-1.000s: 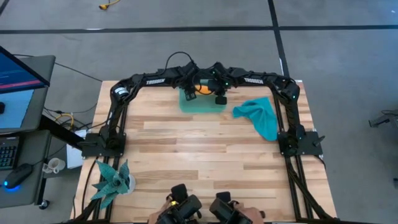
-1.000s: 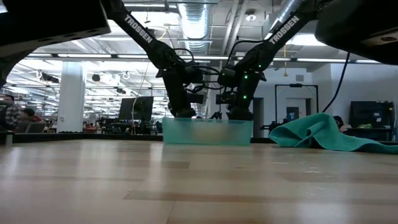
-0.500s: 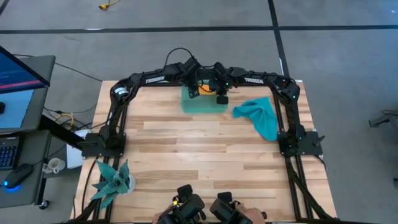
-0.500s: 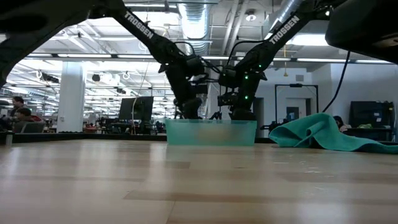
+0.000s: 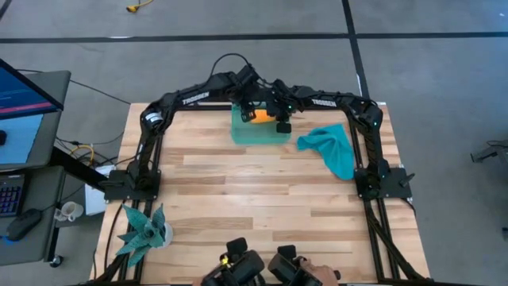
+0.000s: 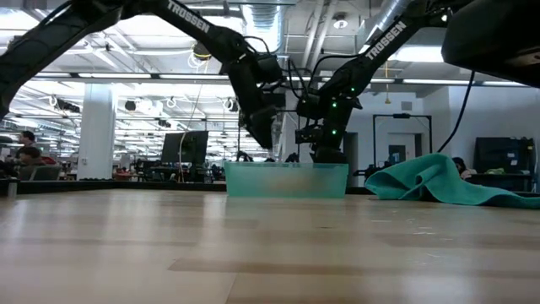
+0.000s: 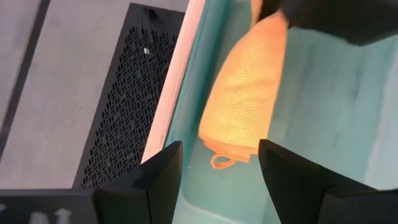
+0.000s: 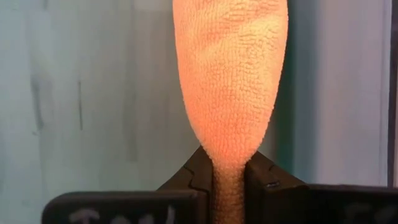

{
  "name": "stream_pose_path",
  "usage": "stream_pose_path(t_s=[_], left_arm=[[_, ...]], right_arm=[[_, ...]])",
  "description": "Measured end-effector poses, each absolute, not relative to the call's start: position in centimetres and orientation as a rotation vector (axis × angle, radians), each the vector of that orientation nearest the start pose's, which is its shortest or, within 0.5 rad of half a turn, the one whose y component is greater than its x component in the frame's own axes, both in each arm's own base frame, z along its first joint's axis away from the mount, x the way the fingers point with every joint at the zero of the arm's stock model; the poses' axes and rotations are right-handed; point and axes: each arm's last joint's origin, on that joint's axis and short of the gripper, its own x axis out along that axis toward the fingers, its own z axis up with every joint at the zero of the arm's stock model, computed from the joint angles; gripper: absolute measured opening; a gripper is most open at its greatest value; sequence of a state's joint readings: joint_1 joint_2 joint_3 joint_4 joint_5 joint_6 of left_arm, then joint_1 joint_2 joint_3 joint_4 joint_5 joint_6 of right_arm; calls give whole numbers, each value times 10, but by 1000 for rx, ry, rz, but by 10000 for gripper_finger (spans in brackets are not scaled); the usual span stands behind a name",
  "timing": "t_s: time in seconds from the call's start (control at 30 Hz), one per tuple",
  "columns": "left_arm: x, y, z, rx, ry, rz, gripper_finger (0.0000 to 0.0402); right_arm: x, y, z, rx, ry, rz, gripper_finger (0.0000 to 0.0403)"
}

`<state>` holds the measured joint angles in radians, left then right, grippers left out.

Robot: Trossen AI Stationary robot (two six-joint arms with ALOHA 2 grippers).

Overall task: Roll microfiber towels into tight, uniform cylinder then place into a basket
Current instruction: Put the rolled yellow microfiber cloth into the blue bin

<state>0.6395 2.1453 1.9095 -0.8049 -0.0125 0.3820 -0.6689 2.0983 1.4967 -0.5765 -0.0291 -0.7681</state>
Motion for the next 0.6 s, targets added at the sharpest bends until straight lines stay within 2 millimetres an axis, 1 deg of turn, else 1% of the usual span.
stream_pose_path(t_s=[0.07, 0.17, 0.37, 0.5, 0.6], left_arm=[[370, 275, 252, 11, 1074, 382, 203], [364, 270, 270, 9, 1035, 377, 203], [355, 252, 299, 6, 1014, 373, 203], [353, 235, 302, 21, 1017, 344, 203], [351, 226, 303, 45, 1002, 331, 203]], right_arm=[[335, -263, 153, -256, 1247, -100, 58], [335, -263, 153, -255, 1244, -99, 58], [336, -262, 153, -258, 1244, -97, 59], [337, -260, 153, -262, 1244, -92, 59], [339, -258, 153, -276, 1245, -83, 62]])
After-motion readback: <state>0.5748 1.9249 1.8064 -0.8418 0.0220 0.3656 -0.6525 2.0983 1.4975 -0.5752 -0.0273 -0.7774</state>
